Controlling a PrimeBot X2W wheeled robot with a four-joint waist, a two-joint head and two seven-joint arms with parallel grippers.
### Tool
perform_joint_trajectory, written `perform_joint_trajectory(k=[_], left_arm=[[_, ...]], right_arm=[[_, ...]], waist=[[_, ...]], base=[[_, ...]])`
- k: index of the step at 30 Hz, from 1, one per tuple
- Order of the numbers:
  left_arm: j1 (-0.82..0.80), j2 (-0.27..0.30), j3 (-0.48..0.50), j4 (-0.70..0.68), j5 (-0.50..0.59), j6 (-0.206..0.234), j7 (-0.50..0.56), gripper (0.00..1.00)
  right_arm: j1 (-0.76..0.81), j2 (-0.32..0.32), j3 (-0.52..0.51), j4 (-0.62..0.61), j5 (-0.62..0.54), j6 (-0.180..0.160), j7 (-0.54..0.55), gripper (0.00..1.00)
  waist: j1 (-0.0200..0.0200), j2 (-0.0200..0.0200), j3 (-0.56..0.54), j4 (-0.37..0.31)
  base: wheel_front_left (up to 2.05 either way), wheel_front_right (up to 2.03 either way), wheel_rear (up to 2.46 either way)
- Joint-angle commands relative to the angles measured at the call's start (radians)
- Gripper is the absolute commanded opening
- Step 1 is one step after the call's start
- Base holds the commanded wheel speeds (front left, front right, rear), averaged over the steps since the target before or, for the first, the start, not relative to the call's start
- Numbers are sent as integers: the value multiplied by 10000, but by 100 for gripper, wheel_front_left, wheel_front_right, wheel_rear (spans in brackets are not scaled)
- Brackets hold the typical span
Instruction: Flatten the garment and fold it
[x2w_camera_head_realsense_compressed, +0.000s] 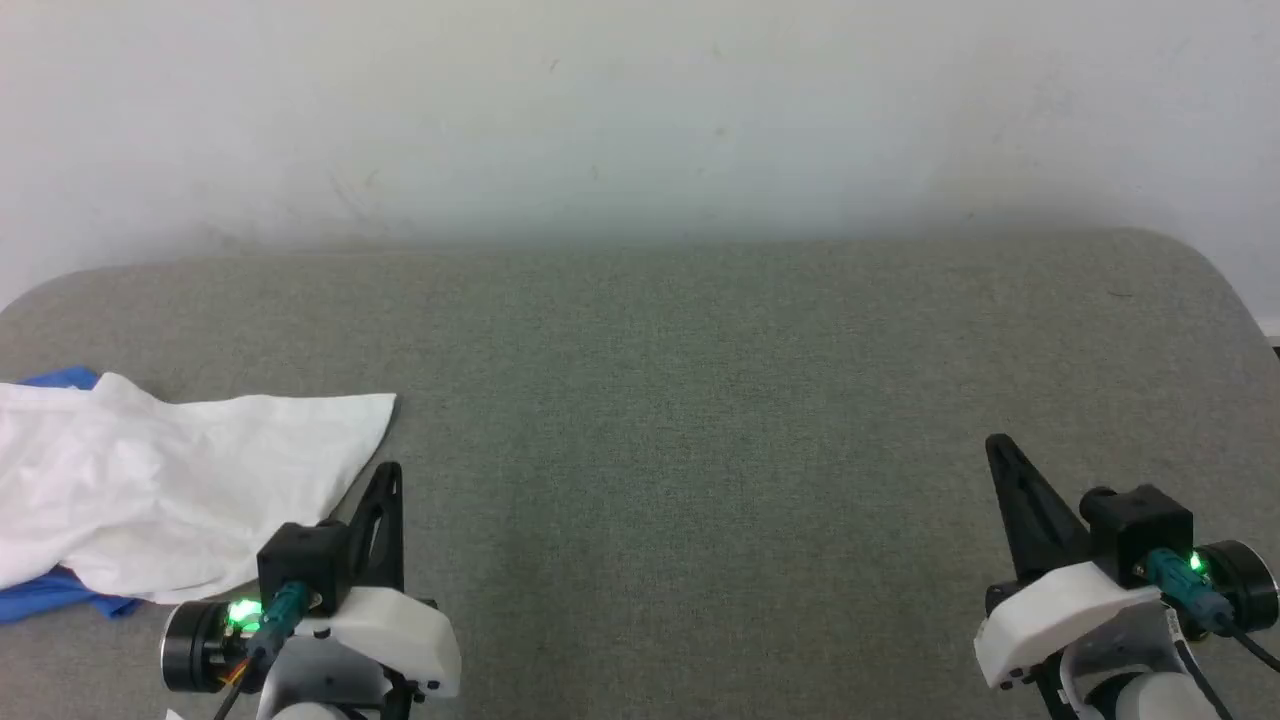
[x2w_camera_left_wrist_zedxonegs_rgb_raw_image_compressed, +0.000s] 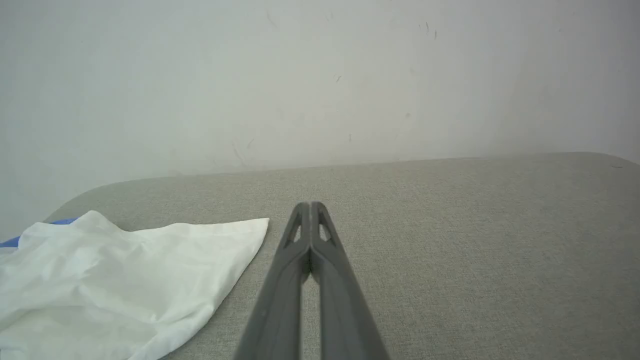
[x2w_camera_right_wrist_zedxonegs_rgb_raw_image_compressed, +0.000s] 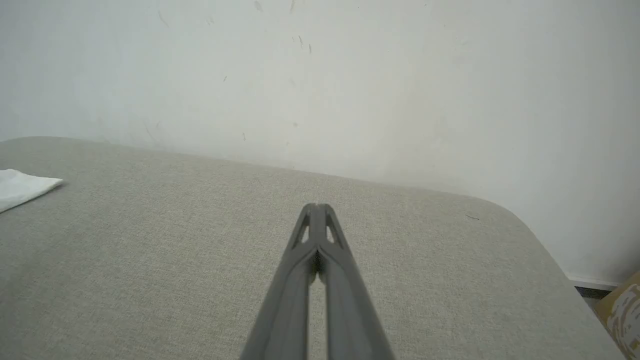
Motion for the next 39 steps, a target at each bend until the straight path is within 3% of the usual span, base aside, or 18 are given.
perform_joint_trajectory(k=[1,16,17,39], left_arm=[[-97,-20,-5,-49,66,66,1,0],[-97,-20,-5,-49,66,66,1,0],[0,0,2,0,0,0,0,100],[-125,-4,-111,-21,-520,-53,-455,100]], right_arm=[[-89,34,1,18,-47,-9,5,0],[-89,34,1,18,-47,-9,5,0],[0,0,2,0,0,0,0,100],[73,4,-219,179,114,-2,-449,100]], waist=[[0,0,0,0],[0,0,0,0],[0,0,0,0],[0,0,11,258]], base=[[0,0,0],[0,0,0],[0,0,0],[0,0,0]])
